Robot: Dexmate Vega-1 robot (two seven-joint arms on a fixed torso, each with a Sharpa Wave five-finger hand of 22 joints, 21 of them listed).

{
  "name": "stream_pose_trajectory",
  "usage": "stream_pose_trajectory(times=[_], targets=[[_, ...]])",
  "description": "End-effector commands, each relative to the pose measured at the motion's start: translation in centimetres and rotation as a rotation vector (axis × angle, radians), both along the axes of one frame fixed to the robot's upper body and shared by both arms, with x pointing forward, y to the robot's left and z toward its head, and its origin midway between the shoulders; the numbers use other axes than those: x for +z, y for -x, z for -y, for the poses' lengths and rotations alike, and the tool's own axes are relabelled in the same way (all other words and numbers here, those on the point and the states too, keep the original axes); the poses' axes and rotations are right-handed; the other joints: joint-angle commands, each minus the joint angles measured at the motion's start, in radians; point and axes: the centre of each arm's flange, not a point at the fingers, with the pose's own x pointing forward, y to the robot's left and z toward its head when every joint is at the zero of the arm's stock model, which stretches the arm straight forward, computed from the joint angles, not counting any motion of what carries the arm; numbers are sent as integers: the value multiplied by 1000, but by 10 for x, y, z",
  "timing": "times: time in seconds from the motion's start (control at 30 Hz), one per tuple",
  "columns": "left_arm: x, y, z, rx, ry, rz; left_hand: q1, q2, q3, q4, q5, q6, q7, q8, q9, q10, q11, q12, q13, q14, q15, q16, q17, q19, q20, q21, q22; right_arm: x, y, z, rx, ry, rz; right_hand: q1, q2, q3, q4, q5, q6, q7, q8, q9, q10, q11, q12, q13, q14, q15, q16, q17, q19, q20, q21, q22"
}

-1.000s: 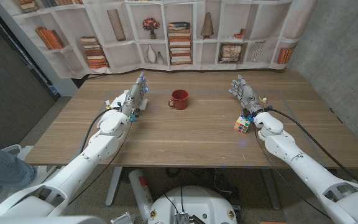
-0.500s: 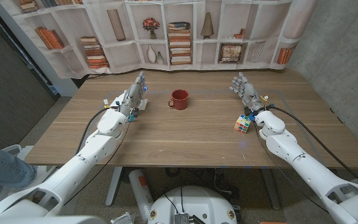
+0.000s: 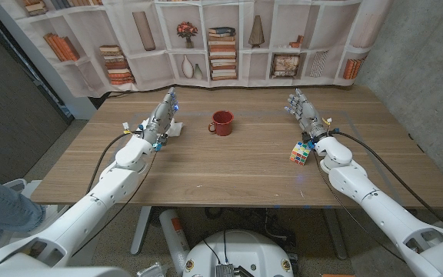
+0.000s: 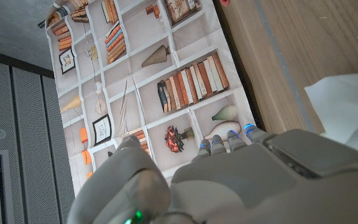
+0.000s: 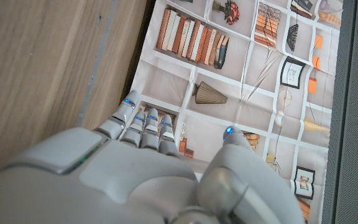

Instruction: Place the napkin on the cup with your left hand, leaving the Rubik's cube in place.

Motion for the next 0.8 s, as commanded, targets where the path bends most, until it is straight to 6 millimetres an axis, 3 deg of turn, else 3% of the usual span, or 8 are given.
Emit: stream_pose_trajectory(times=[0.03, 0.37, 0.8], targets=[[4, 12, -7, 10, -23, 45, 11, 2, 3, -7, 7, -27, -2, 8, 3, -28, -1, 6, 2, -49, -1, 11, 1, -99, -16, 6, 3, 0, 2, -3, -3, 2, 9, 6, 3, 2, -7, 1, 9, 2, 4, 4, 12, -3, 3, 5, 11, -1, 4, 4, 11, -19, -6, 4], [5, 20, -16, 17, -40, 69, 23, 9, 3, -14, 12, 14, 2, 17, 3, 7, 2, 13, 1, -14, -5, 16, 1, -67, -12, 15, 2, 2, 2, -4, -8, 11, 8, 7, 3, 1, -9, 0, 11, 1, 4, 4, 13, -3, 3, 5, 12, -1, 4, 4, 13, -20, -10, 4], [8, 33, -25, 20, -82, 117, 29, 11, 1, -18, 14, 32, 0, 18, 2, 21, -2, 14, 1, -3, -5, 15, 0, -67, -8, 13, 2, 3, 3, -5, -17, 14, 11, 7, 4, 0, -11, -1, 13, 0, 4, 4, 15, -4, 3, 5, 15, -1, 4, 5, 16, -18, -18, 5]])
